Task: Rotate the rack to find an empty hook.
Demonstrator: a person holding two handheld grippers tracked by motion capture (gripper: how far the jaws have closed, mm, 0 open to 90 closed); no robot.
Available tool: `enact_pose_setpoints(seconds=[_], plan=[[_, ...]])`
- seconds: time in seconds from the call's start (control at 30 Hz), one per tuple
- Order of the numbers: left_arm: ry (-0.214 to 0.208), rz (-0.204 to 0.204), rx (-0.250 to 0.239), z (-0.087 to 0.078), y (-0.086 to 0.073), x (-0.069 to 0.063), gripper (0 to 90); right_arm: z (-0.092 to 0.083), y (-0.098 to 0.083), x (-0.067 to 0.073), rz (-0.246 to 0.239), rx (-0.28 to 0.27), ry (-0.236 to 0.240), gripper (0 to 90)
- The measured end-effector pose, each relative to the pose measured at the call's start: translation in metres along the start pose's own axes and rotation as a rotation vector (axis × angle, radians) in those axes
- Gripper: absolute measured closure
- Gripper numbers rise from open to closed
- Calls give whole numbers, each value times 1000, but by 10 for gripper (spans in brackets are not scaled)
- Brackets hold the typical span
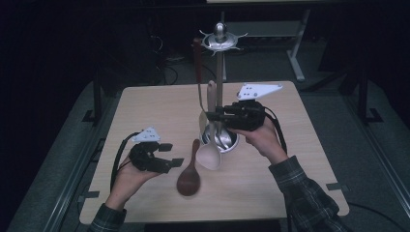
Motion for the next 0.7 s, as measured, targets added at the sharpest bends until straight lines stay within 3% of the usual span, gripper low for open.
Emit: enact_pose_setpoints(seconds=[0.13, 0.2, 0.43, 0.7], plan=[[29, -31, 12, -6, -14, 7, 205, -3, 16, 0, -18, -13, -1, 759], [41, -26, 30, -8, -21, 12, 183, -5, 23, -1, -28, -21, -2, 759], [72, -63, 80, -12, -52, 23, 151, -6, 42, -6, -26, -39, -15, 759], [84, -106, 69, -17, -62, 28, 151, -4, 50, -15, 1, -51, -10, 759]])
Point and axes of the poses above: each handheld gripper's, and its own axes: z roughly forward along the jaws, y roughly out of its top, x roughly to its left, the point moved 2 cm from there along z, roughly forward along the jaws, and after that the axes turned 1 degree about z, right-handed, at the moved point
